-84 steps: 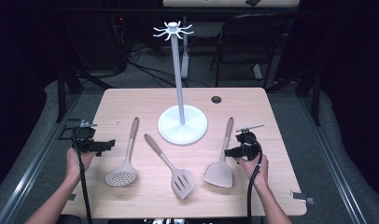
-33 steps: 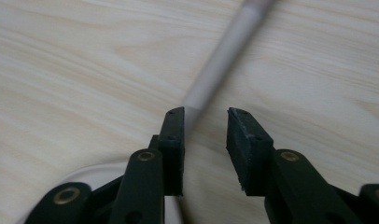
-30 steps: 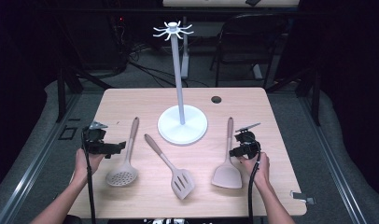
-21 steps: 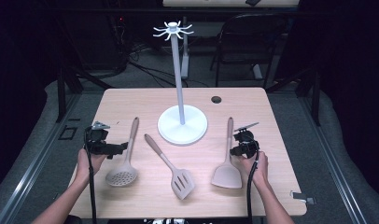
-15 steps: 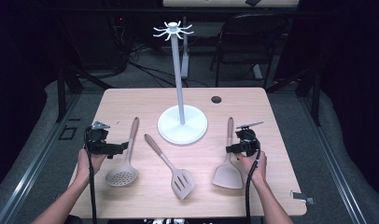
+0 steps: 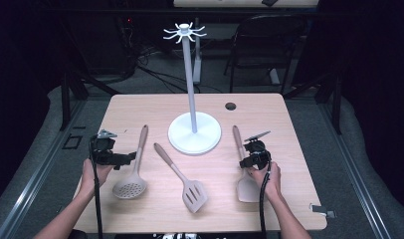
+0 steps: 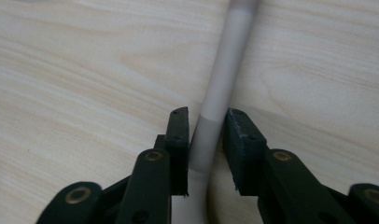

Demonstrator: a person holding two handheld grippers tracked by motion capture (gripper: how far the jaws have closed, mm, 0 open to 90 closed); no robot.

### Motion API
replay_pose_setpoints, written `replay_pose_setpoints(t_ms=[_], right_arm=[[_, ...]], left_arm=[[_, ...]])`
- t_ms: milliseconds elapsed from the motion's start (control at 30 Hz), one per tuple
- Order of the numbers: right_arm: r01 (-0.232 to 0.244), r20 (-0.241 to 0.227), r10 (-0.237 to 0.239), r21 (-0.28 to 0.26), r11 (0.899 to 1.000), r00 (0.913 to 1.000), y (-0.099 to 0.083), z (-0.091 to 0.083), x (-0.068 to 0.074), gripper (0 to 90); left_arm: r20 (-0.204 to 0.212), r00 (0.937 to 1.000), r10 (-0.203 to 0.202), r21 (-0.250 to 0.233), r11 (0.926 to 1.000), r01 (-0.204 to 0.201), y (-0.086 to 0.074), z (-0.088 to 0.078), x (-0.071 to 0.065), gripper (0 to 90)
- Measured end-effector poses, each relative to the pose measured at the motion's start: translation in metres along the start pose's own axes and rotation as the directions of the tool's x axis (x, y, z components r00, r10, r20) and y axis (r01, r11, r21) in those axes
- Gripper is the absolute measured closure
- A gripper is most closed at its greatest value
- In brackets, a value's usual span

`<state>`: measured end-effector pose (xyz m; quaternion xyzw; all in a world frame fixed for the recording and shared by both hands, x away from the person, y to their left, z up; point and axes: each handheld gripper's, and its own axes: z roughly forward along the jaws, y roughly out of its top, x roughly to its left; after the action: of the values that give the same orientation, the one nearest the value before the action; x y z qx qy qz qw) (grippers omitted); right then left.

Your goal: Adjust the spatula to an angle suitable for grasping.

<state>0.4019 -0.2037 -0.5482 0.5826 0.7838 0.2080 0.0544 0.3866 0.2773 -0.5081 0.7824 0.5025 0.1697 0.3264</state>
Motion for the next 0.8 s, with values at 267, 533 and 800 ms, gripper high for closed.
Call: replay_pose_setpoints(t_ms=[267, 533, 800], right_arm=[[0.017, 0.018, -0.018, 0.058, 0.998, 0.9997, -0.008, -0.005, 0.004, 77.3], [0.009, -0.004, -0.009, 0.061, 0.998, 0.9999, 0.000, 0.001, 0.004, 74.1], [-0.033, -0.036, 0.034, 0.034, 0.999, 0.9987, -0.001, 0.002, -0.002, 78.5]], left_arm=[[0.005, 1.0000, 0.005, 0.004, 1.0000, -0.005, 0.000, 0.000, -0.001, 0.3], [0.005, 0.9999, 0.015, 0.013, 0.9998, -0.015, 0.001, 0.002, -0.005, 0.3], [0.012, 0.9999, -0.006, 0.012, 0.9999, 0.005, 0.003, 0.003, -0.007, 0.5]])
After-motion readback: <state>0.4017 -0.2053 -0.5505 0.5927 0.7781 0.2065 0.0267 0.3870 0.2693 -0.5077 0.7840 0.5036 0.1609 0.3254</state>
